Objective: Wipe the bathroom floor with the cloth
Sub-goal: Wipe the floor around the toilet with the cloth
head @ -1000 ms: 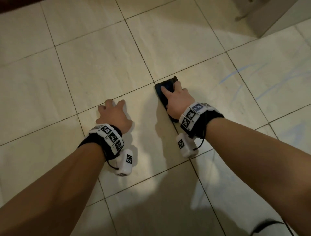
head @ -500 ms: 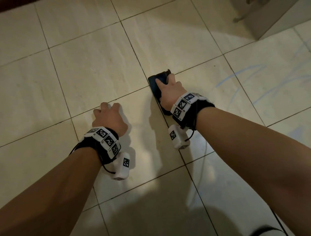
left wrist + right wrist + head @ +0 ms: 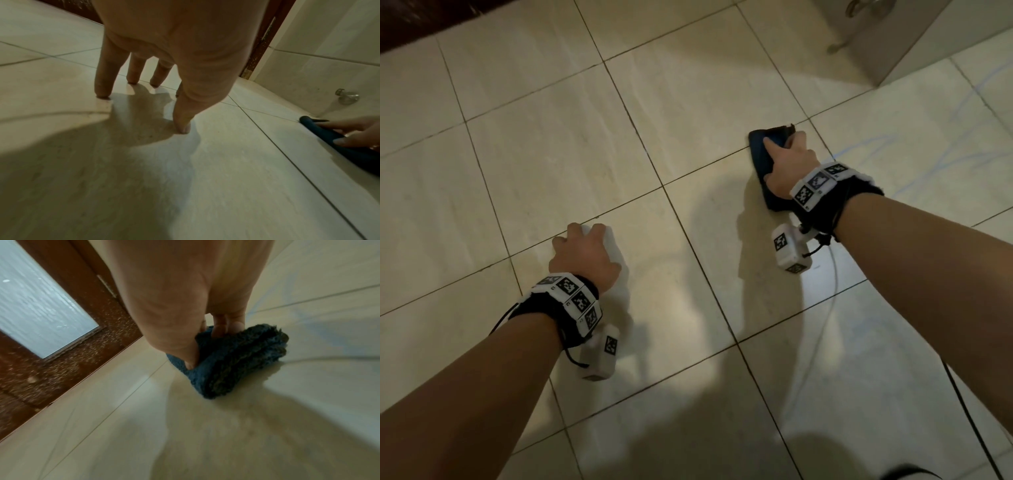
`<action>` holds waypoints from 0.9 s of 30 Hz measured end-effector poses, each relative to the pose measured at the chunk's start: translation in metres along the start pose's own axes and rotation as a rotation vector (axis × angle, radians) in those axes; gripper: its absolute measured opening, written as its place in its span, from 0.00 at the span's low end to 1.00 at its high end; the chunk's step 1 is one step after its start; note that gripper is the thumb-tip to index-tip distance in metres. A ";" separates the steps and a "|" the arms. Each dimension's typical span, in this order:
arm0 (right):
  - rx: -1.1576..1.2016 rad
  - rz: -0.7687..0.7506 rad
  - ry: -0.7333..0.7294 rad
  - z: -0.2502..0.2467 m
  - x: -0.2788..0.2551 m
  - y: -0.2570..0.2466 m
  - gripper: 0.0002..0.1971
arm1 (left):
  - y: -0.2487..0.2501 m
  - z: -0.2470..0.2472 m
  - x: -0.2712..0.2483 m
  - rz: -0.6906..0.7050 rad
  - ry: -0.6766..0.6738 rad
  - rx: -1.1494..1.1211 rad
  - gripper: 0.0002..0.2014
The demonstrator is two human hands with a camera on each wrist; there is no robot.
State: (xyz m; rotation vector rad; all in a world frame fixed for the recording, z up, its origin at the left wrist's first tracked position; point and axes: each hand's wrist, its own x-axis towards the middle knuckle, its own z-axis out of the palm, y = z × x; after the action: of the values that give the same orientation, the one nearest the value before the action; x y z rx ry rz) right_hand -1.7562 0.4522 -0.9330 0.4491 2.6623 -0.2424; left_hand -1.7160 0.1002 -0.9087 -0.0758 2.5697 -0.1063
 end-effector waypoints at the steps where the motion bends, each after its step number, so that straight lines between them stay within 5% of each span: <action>1: -0.001 0.020 -0.001 -0.003 0.002 0.012 0.36 | 0.000 0.000 0.000 -0.002 0.000 0.000 0.31; 7: 0.033 0.196 -0.029 -0.013 0.002 0.060 0.36 | 0.002 0.001 -0.001 -0.013 -0.008 0.005 0.31; 16: 0.058 0.242 -0.034 0.001 -0.038 0.069 0.34 | -0.001 0.003 -0.001 0.008 -0.018 -0.028 0.27; 27: -0.013 -0.050 -0.021 0.037 -0.091 -0.046 0.34 | -0.010 0.008 0.002 0.055 -0.034 -0.047 0.28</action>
State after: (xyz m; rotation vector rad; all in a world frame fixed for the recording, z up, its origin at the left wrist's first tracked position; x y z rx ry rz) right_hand -1.6801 0.3762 -0.9221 0.3741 2.6554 -0.2430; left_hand -1.7126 0.0895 -0.9154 -0.0247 2.5387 -0.0236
